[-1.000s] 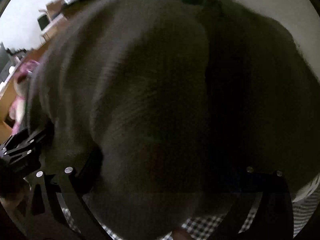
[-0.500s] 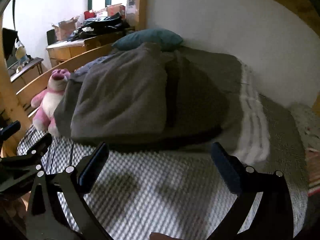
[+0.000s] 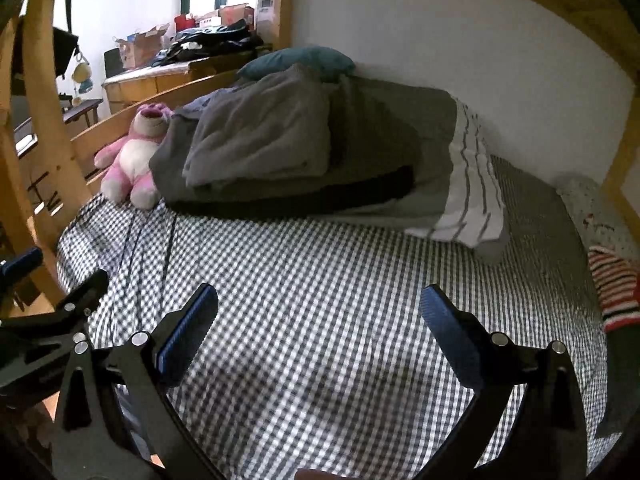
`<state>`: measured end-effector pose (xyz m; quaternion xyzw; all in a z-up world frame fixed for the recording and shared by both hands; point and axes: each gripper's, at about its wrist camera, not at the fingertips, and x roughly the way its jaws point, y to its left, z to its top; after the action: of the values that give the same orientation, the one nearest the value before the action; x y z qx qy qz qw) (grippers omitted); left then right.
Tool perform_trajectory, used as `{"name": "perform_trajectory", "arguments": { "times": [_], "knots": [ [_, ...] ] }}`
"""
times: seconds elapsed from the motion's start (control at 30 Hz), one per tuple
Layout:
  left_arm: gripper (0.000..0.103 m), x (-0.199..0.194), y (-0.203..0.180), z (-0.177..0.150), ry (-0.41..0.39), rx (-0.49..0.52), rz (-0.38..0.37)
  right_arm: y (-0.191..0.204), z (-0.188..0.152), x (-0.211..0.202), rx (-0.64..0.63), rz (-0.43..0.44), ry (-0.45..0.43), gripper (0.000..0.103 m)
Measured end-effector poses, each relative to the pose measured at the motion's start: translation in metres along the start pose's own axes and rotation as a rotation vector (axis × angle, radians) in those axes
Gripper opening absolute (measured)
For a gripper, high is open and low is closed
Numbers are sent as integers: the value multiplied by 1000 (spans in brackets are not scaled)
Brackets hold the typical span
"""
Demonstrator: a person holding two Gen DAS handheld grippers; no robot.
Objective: Fold large clothes
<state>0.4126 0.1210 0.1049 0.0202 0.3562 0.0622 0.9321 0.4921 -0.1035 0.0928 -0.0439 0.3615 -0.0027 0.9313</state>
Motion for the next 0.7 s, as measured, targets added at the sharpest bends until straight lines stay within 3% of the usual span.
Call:
{"name": "perform_trajectory", "arguments": {
  "times": [0.3,0.7],
  "knots": [
    [99,-24,4,-48,24,7,39,2,-53,-32,-33,-38,-11,100],
    [99,-36,2,-80,24,3,-2,-7,-94,-56,-27,29,-5,100]
  ]
}}
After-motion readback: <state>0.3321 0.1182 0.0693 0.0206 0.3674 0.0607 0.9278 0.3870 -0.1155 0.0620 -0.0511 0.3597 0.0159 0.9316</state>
